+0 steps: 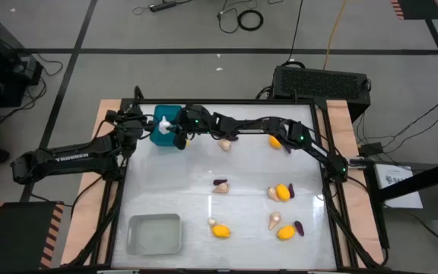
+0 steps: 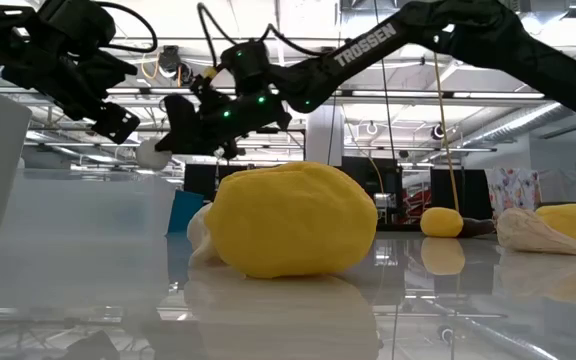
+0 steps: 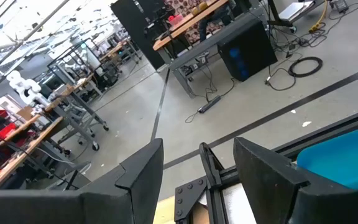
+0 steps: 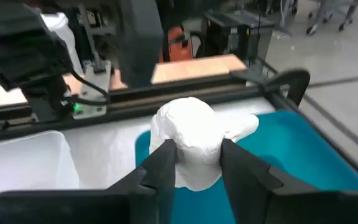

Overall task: Sort produce into baskets
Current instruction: Put the garlic into the blue bin

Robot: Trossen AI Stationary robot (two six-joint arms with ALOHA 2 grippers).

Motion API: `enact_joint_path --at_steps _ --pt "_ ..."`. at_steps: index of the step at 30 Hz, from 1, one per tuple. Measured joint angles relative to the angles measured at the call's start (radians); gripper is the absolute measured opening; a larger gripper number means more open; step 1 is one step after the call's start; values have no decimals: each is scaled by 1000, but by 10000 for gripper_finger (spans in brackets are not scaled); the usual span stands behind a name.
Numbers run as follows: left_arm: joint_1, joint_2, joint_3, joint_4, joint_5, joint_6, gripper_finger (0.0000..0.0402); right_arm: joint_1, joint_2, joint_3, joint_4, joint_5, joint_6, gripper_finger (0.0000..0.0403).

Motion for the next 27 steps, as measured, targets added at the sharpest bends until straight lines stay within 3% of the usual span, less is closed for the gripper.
enact_joint_path --at_steps 12,15,20,27 --pt "1 0 0 0 57 4 203 -19 3 9 -71 1 63 209" --pt "1 0 0 0 59 7 203 -18 -42 8 -170 -1 32 228" --pt "1 0 0 0 172 6 203 -18 -184 9 -492 -2 1 249" --pt "0 0 0 0 516 4 203 1 -367 9 -1081 -4 66 253"
